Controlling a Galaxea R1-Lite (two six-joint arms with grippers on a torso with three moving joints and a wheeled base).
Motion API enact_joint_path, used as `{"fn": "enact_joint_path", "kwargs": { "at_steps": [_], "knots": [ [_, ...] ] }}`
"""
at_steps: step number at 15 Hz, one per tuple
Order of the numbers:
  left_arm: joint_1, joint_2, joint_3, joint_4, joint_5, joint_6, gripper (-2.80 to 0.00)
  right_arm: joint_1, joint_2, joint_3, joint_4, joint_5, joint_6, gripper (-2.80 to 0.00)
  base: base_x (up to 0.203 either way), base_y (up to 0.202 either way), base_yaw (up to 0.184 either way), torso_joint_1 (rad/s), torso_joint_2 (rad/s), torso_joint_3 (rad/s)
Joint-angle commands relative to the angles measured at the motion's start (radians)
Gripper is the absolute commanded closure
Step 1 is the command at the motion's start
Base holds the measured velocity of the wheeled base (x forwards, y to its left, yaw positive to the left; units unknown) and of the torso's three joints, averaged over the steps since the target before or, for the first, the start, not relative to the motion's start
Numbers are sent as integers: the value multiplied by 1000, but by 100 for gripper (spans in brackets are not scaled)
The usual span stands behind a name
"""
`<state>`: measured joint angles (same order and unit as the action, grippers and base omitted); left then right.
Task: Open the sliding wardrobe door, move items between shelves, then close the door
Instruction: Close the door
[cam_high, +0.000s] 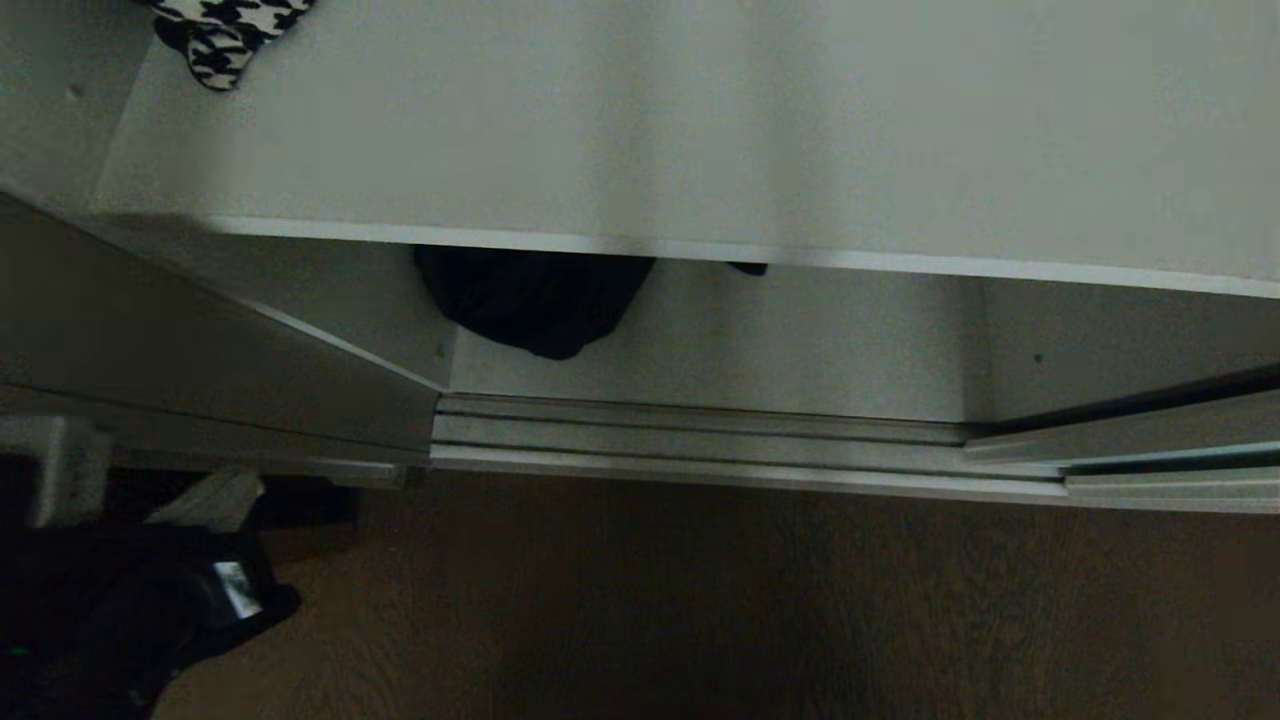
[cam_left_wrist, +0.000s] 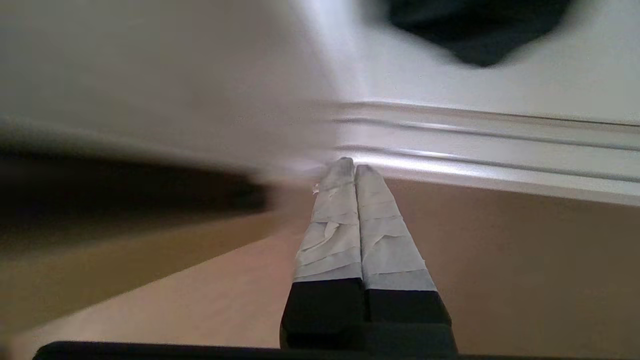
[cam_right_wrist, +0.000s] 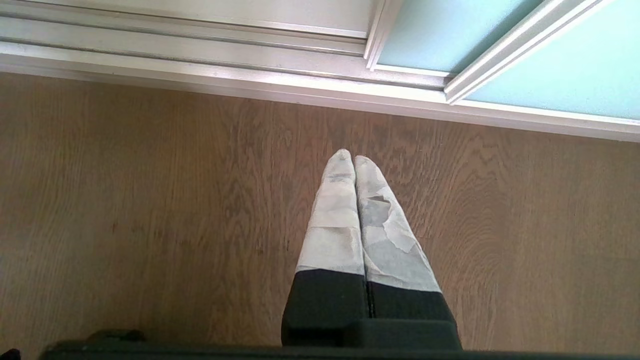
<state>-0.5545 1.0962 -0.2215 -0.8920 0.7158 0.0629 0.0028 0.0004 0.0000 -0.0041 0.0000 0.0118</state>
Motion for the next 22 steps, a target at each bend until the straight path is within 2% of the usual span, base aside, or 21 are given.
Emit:
{"fn": "enact_joint_path", "kwargs": {
  "at_steps": [1, 5, 9, 12, 14, 15, 16, 18, 19, 20, 21, 22],
  "knots": [
    [152, -181, 35, 38, 3, 0, 0, 0, -2, 0, 0, 0, -1, 0, 0, 0, 0, 0, 0, 0],
    [346, -327, 88, 55, -3, 8, 0, 0, -2, 0, 0, 0, 0, 0, 0, 0, 0, 0, 0, 0],
    [457, -562, 191, 94, -7, 38, 0, 0, -2, 0, 0, 0, 0, 0, 0, 0, 0, 0, 0, 0],
    [514, -696, 219, 224, -12, 44, 0, 0, -2, 0, 0, 0, 0, 0, 0, 0, 0, 0, 0, 0],
    [525, -787, 220, 368, -52, 39, 0, 0, -2, 0, 0, 0, 0, 0, 0, 0, 0, 0, 0, 0],
    [533, -880, 219, 476, -112, 35, 0, 0, -2, 0, 0, 0, 0, 0, 0, 0, 0, 0, 0, 0],
    [540, -963, 215, 596, -225, 33, 0, 0, -2, 0, 0, 0, 0, 0, 0, 0, 0, 0, 0, 0],
    [550, -1082, 185, 856, -571, 27, 0, 0, -2, 0, 0, 0, 0, 0, 0, 0, 0, 0, 0, 0],
    [552, -1092, 179, 938, -683, 31, 0, 0, -2, 0, 0, 0, 0, 0, 0, 0, 0, 0, 0, 0],
    [555, -1093, 193, 961, -753, 65, 0, 0, -2, 0, 0, 0, 0, 0, 0, 0, 0, 0, 0, 0],
    [556, -1093, 191, 975, -765, 90, 0, 0, -2, 0, 0, 0, -1, 0, 0, 0, 0, 0, 0, 0],
    [556, -1092, 191, 975, -768, 80, 0, 0, -2, 0, 0, 0, 0, 0, 0, 0, 0, 0, 0, 0]
  ]
}}
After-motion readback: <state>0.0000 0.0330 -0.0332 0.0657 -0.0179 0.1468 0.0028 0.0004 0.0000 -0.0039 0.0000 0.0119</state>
